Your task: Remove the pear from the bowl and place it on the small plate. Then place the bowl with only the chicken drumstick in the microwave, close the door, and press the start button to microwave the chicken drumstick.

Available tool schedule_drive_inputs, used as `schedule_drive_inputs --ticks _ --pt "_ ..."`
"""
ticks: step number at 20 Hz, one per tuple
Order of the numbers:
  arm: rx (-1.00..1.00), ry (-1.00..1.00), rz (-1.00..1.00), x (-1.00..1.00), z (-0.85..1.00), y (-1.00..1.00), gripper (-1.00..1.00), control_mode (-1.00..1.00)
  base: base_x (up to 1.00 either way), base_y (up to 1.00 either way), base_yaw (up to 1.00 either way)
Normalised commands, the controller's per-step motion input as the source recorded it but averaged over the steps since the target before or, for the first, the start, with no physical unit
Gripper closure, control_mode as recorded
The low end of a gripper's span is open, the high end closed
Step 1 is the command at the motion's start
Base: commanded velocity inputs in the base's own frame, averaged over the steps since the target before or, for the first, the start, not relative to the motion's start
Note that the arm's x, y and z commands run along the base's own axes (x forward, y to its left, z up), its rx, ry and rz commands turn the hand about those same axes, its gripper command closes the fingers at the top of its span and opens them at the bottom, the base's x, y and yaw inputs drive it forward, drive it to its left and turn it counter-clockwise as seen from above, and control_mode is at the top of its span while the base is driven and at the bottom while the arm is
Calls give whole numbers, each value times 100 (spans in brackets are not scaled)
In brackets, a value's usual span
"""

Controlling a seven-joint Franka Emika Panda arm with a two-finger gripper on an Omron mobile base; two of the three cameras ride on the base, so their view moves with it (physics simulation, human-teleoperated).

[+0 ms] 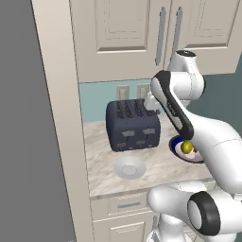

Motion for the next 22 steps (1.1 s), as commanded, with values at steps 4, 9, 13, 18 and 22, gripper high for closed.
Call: schedule_drive_inputs --ticks 4,9,13,18,22 --pt "0 -3 0 -29 -12 -10 -100 -100 0 0 0" --pt "4 -4 0 -37 -61 -96 -100 -100 0 0 0" --pt "8 2 -2 -1 -85 -100 -100 -100 0 0 0" --pt "11 9 -3 10 -62 -96 -100 -100 0 0 0" --pt "12 3 0 18 -25 -57 -100 -100 0 0 0"
